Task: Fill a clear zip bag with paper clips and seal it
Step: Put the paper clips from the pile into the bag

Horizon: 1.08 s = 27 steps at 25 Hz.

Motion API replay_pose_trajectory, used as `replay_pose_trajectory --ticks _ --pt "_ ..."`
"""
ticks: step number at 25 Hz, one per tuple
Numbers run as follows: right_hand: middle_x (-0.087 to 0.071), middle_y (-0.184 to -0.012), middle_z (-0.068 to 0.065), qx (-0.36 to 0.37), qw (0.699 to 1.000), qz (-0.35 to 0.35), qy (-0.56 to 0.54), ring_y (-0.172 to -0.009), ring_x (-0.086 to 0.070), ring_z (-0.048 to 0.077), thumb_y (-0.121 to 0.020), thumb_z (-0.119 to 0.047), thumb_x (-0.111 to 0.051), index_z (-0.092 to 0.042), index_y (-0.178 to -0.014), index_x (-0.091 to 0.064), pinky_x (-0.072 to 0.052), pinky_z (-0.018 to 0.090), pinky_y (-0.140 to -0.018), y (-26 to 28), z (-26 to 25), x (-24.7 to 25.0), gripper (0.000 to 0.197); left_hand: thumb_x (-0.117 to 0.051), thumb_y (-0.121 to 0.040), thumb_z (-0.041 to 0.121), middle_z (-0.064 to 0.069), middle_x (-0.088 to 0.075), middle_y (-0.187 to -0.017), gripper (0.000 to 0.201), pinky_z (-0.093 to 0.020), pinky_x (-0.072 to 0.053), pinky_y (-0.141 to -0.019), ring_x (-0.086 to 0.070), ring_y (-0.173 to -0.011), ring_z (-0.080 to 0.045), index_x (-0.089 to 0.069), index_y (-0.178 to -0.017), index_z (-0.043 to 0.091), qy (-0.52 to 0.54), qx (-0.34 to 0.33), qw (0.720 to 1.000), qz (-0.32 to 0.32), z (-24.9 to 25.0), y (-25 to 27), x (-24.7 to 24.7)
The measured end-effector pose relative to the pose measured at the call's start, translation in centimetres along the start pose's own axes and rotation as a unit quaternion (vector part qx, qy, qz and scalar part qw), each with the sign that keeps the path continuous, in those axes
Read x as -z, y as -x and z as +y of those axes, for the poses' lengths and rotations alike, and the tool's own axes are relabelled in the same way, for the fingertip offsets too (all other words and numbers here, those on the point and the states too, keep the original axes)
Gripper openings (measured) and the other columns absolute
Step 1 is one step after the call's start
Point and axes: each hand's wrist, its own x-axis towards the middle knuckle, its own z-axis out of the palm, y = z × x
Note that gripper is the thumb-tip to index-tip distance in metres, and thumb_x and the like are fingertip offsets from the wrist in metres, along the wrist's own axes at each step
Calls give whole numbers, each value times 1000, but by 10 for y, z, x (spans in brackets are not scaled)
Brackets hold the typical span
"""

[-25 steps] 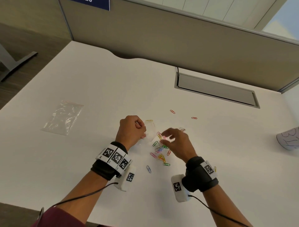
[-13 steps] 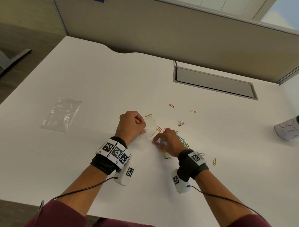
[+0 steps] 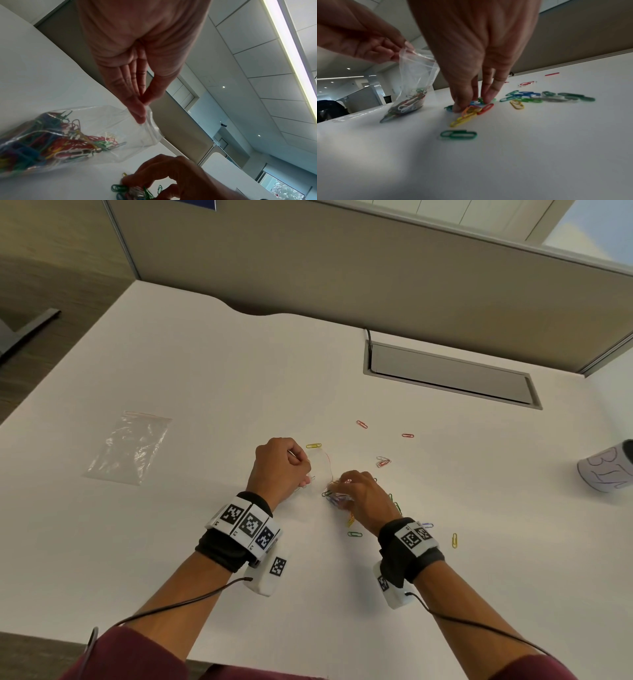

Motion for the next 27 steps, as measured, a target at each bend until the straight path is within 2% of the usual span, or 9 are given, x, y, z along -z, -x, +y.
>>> replay_pose_trajectory --ticks 4,9,13,16,19,20,22,24,27 --pt "-66 -99 11 0 999 44 -7 -91 -59 32 -90 -18 -61 -11 -101 -71 -48 37 -72 1 -3 -5 16 -64 -82 0 -16 -72 -65 3 -42 -64 -66 -74 -56 -23 -67 -81 -1 1 4 1000 1 -1 0 -1" --pt "-67 -90 15 -24 997 35 60 -86 -61 34 -91 -9 -53 -5 -95 -69 -42 34 -65 -4 -10 -1 17 -64 -82 -1 -16 -72 -65 3 -43 -64 -67 -74 -57 -25 -67 -81 -1 0 0 1000 -4 -1 0 -1" --pt "-74 -91 12 -115 987 73 -89 -85 -67 28 -83 -4 -61 -7 -93 -73 -52 27 -73 -2 -7 10 16 -65 -83 -1 -17 -72 -67 3 -44 -64 -68 -74 -58 -26 -67 -83 -2 2 0 1000 -8 0 0 -1" --pt "-75 -86 12 -179 926 126 -307 -72 -69 17 -78 -7 -73 -5 -89 -74 -52 13 -65 4 -8 31 11 -65 -83 -1 -16 -72 -66 2 -43 -64 -68 -74 -58 -26 -67 -83 -3 -3 -2 1000 -10 -1 -1 -2" --pt "-73 -82 18 -146 838 118 -513 -70 -70 21 -77 -3 -75 3 -93 -72 -58 27 -71 9 -24 59 17 -68 -85 1 -14 -72 -68 2 -40 -64 -68 -74 -59 -24 -67 -85 -1 -10 0 1000 -13 0 -2 -5" --pt "-73 -83 17 -132 822 97 -546 -71 -71 21 -78 -2 -74 5 -95 -71 -59 28 -72 9 -30 67 19 -68 -85 2 -14 -72 -69 3 -39 -64 -68 -74 -59 -23 -67 -86 0 -11 1 1000 -15 0 -2 -6" --pt "-73 -87 17 -122 828 38 -547 -73 -72 20 -79 -2 -72 6 -98 -70 -60 24 -71 2 -39 76 21 -70 -84 3 -15 -73 -71 4 -38 -64 -68 -75 -60 -22 -68 -87 0 -11 3 1000 -16 0 -3 -6" --pt "-73 -90 19 -139 867 -19 -479 -74 -71 20 -79 -4 -73 6 -97 -70 -61 25 -72 -7 -46 79 20 -70 -84 2 -16 -73 -71 4 -37 -64 -68 -75 -59 -22 -68 -87 0 -12 0 1000 -16 0 -3 -5" --pt "-73 -88 22 -178 898 -26 -401 -70 -71 20 -78 -5 -74 6 -93 -70 -61 29 -73 -23 -50 75 20 -71 -85 4 -15 -74 -72 5 -35 -64 -67 -75 -59 -20 -69 -87 1 -25 -6 999 -20 1 -1 -3"
